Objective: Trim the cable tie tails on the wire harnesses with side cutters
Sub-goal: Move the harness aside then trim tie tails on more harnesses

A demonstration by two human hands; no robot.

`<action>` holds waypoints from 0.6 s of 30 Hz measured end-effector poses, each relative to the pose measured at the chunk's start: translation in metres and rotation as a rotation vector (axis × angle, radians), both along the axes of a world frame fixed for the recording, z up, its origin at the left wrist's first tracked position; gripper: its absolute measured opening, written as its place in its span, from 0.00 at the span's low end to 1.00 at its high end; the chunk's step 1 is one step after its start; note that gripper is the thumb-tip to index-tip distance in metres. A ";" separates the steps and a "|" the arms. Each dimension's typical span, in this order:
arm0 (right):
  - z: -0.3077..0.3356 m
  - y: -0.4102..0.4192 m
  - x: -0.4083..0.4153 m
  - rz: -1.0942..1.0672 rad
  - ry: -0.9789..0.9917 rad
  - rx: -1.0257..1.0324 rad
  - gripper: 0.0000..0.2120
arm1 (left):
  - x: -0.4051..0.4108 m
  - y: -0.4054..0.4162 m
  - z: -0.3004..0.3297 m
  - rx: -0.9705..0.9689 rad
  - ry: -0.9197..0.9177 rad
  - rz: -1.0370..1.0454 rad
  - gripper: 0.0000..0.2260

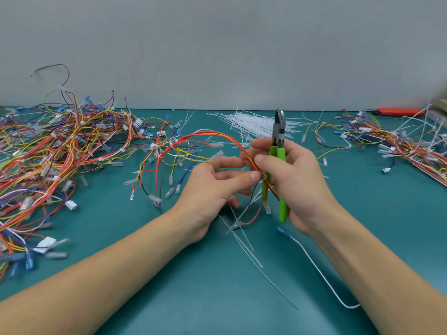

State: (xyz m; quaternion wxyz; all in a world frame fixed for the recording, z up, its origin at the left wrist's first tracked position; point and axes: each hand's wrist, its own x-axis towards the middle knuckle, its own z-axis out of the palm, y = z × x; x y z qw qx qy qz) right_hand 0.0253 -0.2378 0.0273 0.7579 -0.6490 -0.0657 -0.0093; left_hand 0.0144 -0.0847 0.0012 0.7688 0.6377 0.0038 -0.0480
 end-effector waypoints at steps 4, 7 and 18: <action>0.002 0.002 -0.004 0.048 -0.022 0.028 0.14 | -0.002 -0.006 -0.002 0.125 -0.031 0.025 0.17; 0.003 0.003 -0.007 0.102 -0.048 0.012 0.16 | -0.003 -0.010 -0.005 0.130 -0.097 0.039 0.10; 0.005 -0.014 0.007 -0.154 -0.300 -0.230 0.11 | 0.004 0.000 -0.012 0.128 -0.090 0.080 0.04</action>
